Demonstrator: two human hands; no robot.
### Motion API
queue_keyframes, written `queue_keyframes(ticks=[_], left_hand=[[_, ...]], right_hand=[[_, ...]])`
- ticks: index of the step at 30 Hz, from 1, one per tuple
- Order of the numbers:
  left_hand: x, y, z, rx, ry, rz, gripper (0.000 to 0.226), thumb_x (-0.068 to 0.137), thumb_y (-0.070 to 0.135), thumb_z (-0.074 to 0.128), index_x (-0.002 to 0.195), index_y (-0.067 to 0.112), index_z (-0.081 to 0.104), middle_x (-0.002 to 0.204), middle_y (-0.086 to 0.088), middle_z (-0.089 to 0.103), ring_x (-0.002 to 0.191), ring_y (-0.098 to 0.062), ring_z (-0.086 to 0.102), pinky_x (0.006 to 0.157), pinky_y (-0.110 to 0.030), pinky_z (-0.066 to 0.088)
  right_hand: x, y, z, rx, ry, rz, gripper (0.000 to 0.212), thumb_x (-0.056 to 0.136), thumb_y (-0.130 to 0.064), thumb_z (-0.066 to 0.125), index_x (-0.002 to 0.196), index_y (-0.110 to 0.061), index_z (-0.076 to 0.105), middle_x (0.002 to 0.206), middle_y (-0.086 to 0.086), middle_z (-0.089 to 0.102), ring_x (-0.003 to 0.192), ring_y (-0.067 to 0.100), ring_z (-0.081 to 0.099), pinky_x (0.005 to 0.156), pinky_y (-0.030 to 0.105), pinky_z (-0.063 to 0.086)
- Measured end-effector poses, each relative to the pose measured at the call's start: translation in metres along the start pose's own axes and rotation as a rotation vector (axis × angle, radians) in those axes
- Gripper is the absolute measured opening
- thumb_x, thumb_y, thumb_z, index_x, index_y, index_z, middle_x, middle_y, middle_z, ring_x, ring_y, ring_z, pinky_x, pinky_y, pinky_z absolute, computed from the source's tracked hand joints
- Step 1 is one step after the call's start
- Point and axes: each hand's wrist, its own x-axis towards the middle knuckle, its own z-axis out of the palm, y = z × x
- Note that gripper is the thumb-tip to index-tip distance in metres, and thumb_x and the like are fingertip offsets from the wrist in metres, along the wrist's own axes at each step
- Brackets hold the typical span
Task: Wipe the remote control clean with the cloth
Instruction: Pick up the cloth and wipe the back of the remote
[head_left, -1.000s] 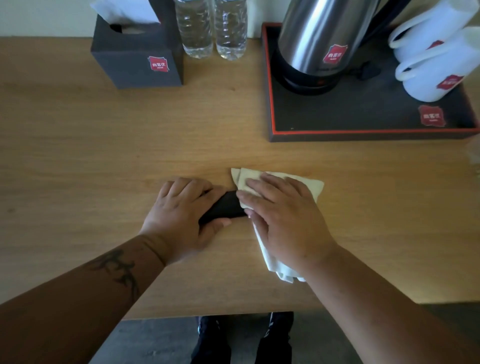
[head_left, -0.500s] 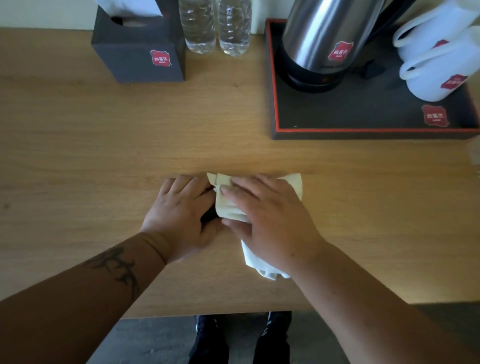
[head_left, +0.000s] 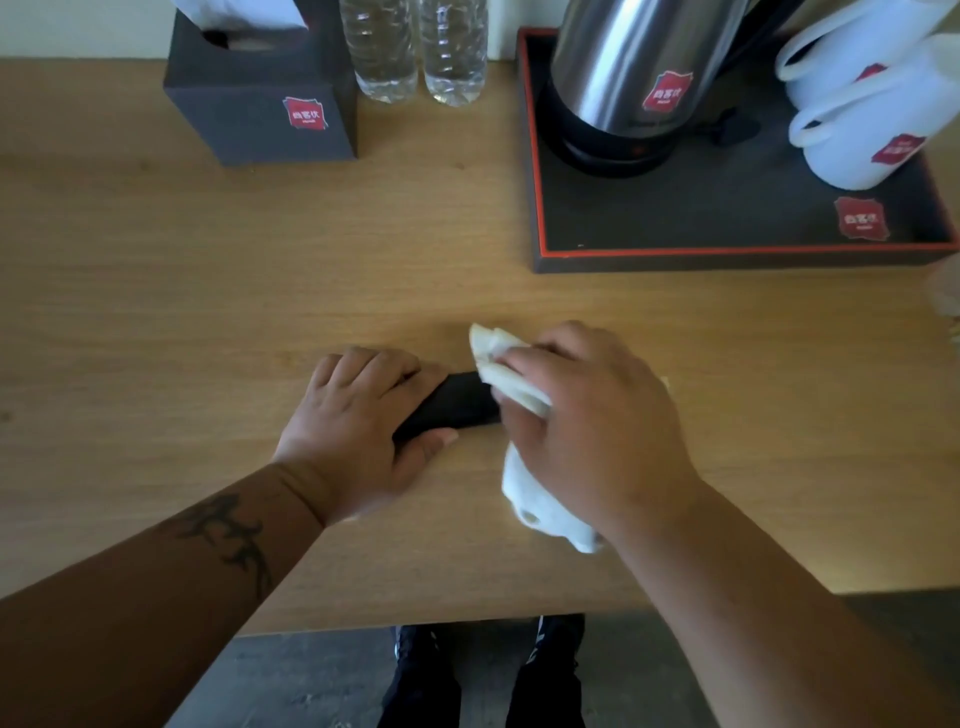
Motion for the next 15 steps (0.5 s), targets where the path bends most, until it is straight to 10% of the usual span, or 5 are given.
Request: queue_keyframes(ticks=[15], left_hand=[[0.0,-0.001,0.002,-0.003,0.007,-0.004,0.062,0.089,0.065,0.046,0.134,0.024,0.056,0.117,0.001,0.057,0.109,-0.027,0.05,0.097,-0.045,0.039]], right_hand=[[-0.023,0.002,0.02,0.033,-0.089,0.036,0.03,0.074,-0.029,0.07,0.104,-0.029,0.073,0.085,-0.008,0.057,0.076,0.015,0.058,0.057,0.028,0.048]])
